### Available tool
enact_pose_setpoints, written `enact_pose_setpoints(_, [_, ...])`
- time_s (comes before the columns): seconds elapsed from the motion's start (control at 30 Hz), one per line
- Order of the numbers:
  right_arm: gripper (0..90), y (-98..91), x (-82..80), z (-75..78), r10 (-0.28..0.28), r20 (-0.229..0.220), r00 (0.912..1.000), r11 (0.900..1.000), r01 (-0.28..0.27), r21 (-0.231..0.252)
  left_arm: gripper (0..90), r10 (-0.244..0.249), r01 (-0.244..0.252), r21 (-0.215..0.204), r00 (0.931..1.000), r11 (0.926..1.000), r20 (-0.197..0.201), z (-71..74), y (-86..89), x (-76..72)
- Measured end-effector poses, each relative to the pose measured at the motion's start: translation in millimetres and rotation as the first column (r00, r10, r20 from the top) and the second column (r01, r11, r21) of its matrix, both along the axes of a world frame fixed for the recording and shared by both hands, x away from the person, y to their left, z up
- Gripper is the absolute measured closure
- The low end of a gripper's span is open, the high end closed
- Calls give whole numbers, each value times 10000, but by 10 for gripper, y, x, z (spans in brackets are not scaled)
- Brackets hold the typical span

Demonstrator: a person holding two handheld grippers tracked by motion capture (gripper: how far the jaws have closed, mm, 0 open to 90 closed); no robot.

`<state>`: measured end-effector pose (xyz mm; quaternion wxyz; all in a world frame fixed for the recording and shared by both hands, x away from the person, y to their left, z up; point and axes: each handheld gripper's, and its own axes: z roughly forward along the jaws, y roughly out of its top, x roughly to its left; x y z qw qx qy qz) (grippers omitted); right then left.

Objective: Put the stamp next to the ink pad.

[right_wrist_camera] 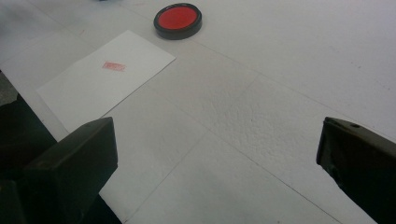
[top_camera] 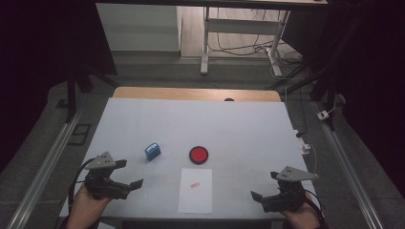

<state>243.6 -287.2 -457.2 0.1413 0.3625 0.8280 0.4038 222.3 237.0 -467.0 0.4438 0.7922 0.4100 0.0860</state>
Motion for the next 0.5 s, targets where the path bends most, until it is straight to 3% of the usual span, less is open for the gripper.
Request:
enact_pose_setpoints(0.2, [0, -6, 1, 3, -55, -13, 10000, 10000, 55, -17, 0, 322, -322, 62, 9995, 9995, 58, -24, 93, -132])
enact_pose_setpoints(0.5, [0, -3, 4, 1, -73, -58, 10000, 10000, 73, 27, 0, 755, -753, 670, 9971, 9949, -10, -79, 198, -265])
